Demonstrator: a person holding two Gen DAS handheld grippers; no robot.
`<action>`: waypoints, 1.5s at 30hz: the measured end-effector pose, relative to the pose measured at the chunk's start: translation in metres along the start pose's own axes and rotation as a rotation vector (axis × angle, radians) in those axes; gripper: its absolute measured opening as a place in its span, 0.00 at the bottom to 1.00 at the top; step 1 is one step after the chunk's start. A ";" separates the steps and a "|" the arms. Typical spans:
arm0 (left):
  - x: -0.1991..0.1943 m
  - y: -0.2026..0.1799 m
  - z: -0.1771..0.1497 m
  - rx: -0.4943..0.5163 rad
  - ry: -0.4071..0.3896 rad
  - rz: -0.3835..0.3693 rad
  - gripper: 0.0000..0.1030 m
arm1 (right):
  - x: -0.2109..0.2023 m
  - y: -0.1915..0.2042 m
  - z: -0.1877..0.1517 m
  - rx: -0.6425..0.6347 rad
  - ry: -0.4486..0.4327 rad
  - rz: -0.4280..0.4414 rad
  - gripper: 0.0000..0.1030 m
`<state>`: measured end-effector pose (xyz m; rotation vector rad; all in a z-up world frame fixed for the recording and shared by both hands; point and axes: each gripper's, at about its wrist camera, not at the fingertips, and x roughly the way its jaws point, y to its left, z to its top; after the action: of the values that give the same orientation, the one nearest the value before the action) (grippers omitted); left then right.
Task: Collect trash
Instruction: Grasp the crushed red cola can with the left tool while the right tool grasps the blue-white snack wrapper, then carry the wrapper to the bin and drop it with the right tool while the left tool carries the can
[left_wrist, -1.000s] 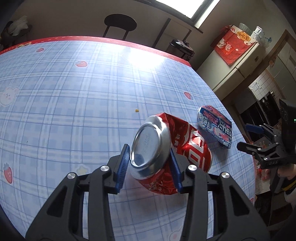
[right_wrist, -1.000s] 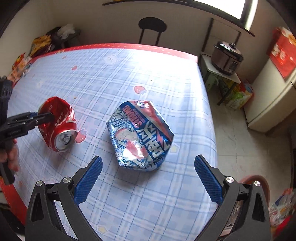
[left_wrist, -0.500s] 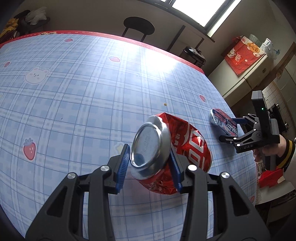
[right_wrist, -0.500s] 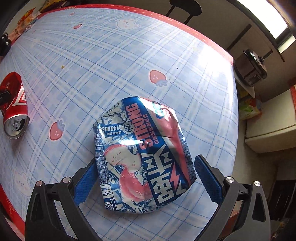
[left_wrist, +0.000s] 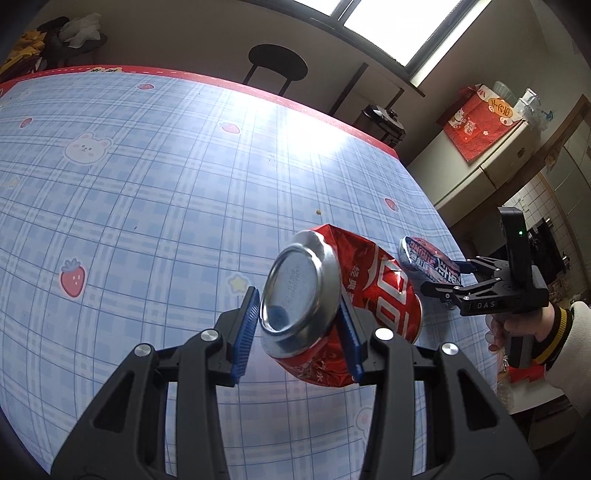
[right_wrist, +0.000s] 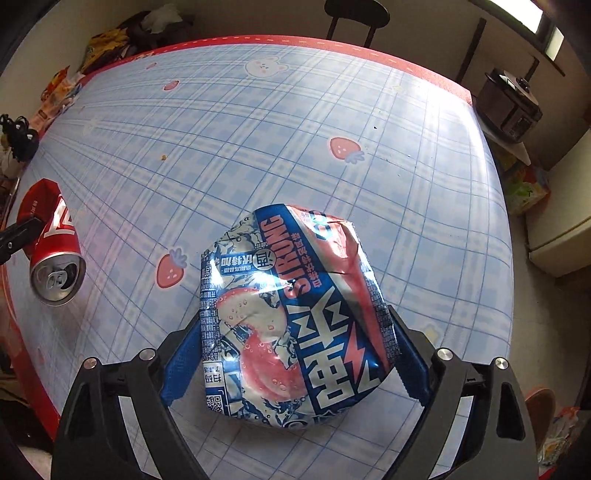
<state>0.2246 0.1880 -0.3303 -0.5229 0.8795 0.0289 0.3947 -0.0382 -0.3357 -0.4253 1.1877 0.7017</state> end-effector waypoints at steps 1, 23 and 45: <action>-0.003 0.000 -0.001 0.000 -0.002 0.000 0.41 | -0.002 0.002 -0.003 0.000 -0.008 -0.001 0.86; -0.064 -0.026 -0.012 0.045 -0.057 -0.011 0.41 | -0.088 0.019 -0.081 0.245 -0.304 0.078 0.86; -0.068 -0.212 0.017 0.351 -0.104 -0.167 0.41 | -0.190 -0.119 -0.210 0.525 -0.499 -0.100 0.76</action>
<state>0.2425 0.0225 -0.1808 -0.2621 0.7170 -0.2452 0.2938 -0.3101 -0.2340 0.1296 0.8231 0.3544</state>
